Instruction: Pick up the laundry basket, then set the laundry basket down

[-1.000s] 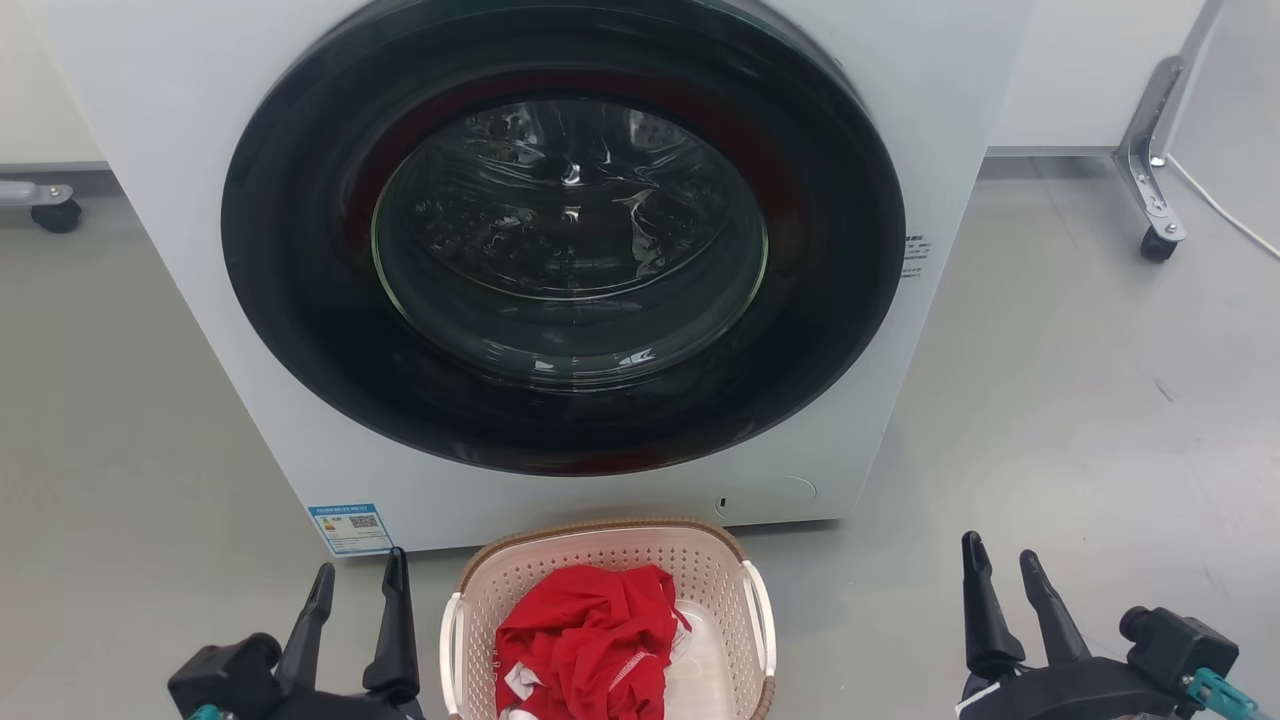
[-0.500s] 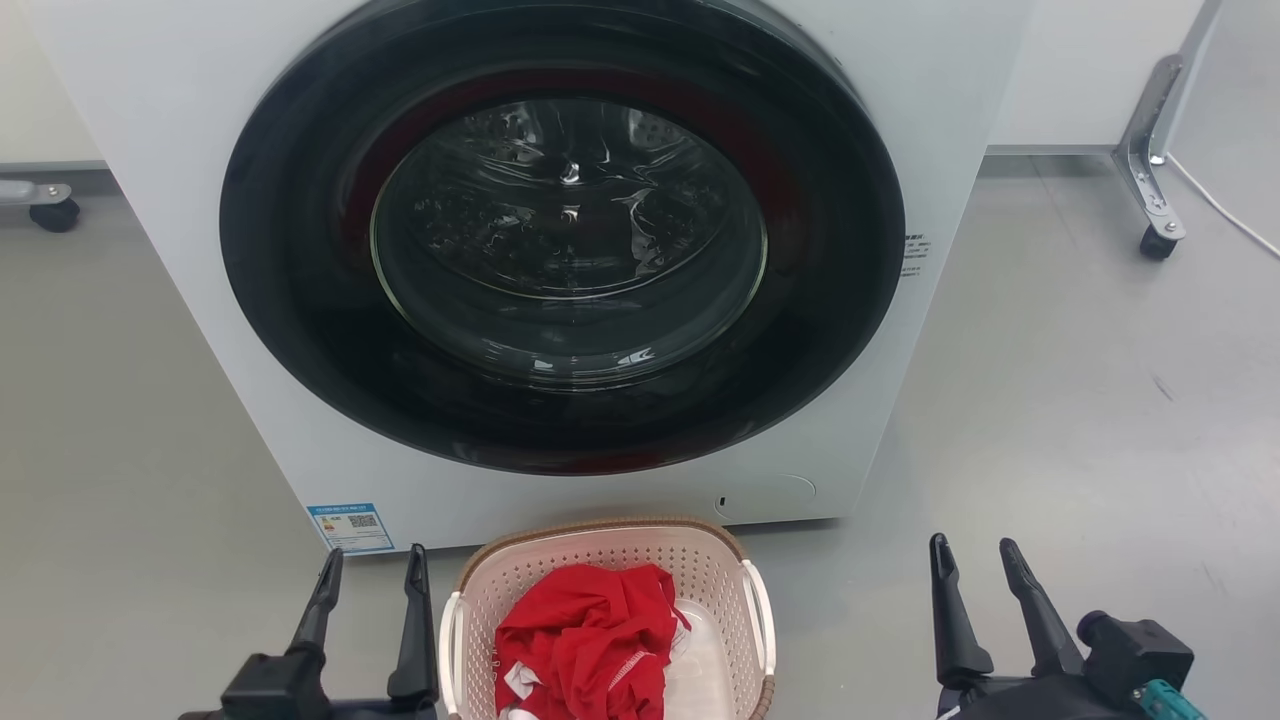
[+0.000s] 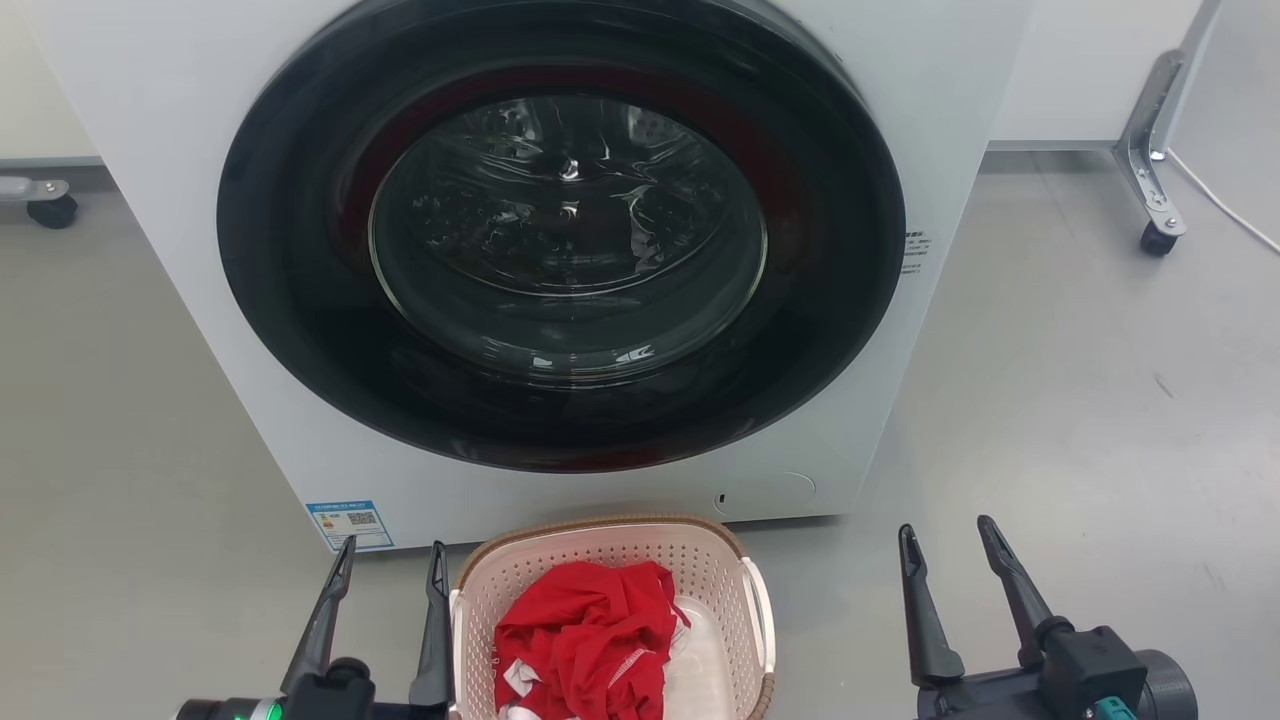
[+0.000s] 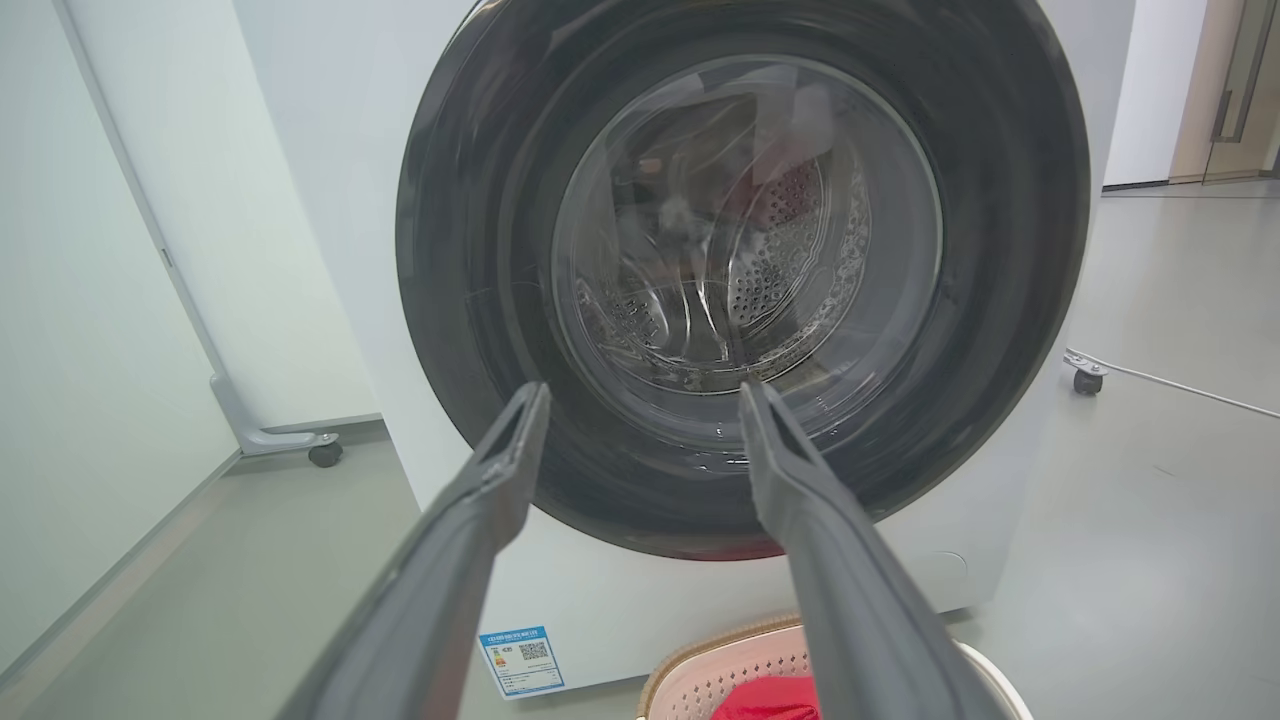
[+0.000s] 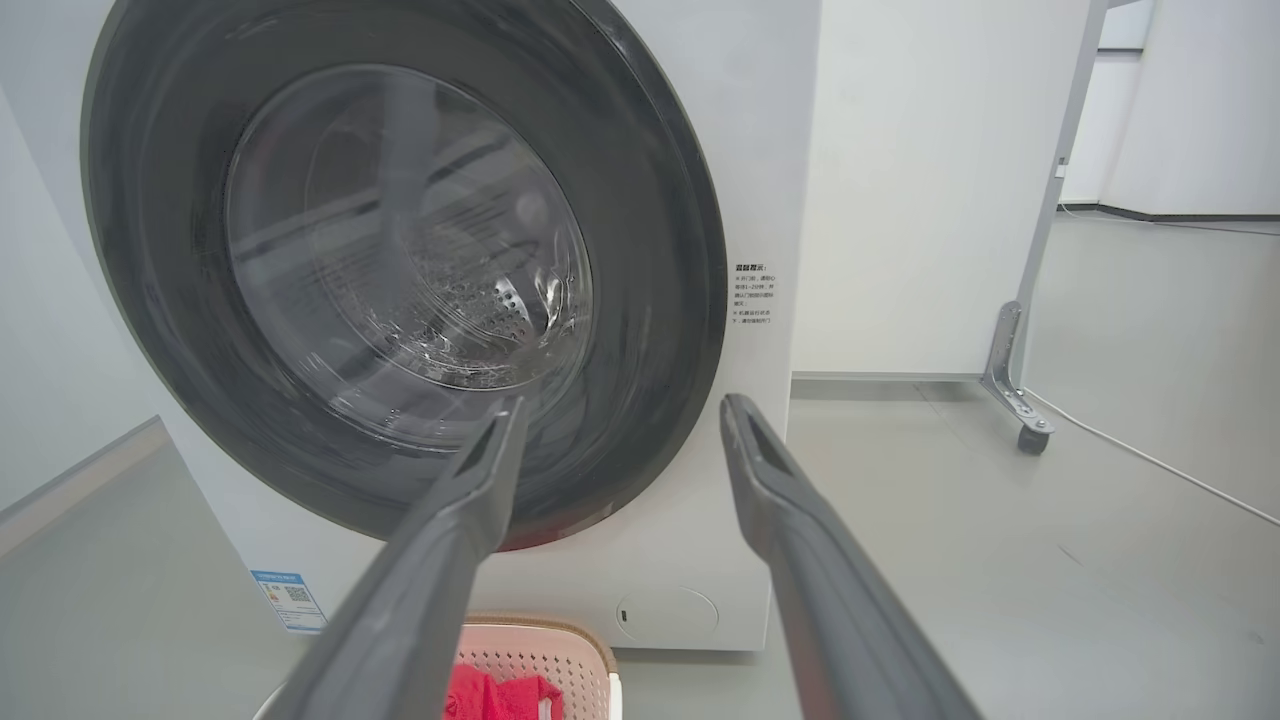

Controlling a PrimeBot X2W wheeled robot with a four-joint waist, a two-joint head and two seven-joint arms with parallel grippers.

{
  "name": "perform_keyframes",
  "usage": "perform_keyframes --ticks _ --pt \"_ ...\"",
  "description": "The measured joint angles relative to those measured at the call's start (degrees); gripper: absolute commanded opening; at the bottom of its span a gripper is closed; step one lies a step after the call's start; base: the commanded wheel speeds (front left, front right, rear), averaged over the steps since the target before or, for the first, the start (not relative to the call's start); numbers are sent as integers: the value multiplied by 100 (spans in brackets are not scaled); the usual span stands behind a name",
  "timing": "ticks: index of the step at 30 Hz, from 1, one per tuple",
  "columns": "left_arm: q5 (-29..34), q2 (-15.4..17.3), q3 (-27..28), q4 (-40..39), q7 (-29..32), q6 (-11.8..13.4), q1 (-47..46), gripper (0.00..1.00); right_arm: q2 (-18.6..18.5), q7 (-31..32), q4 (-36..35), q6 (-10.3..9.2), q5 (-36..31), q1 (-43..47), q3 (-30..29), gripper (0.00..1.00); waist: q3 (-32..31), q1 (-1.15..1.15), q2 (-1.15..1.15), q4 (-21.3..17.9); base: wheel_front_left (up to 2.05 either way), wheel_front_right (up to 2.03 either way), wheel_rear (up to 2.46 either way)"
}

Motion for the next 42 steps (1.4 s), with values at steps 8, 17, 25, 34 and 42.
perform_keyframes --ticks 8,17,25,34,42 --pt "231 -12 -21 -48 -38 45 102 100 -3 -51 -82 -11 -263 7 31 100 13 0 0 7 0 0 0" --pt "226 -34 -3 -48 -38 45 102 100 -2 -51 -85 -10 -263 8 -3 100 28 0 0 20 0 0 0" --pt "221 -41 21 -48 -38 45 102 100 1 -51 -85 -3 -271 8 -32 100 30 0 0 25 0 0 0" --pt "216 -48 25 -78 -38 45 103 100 4 -51 -109 5 -311 19 -68 100 64 0 0 27 0 0 0" --pt "213 -58 32 -191 -56 45 102 100 11 -67 -223 56 -312 107 -120 100 279 0 0 32 0 0 0"
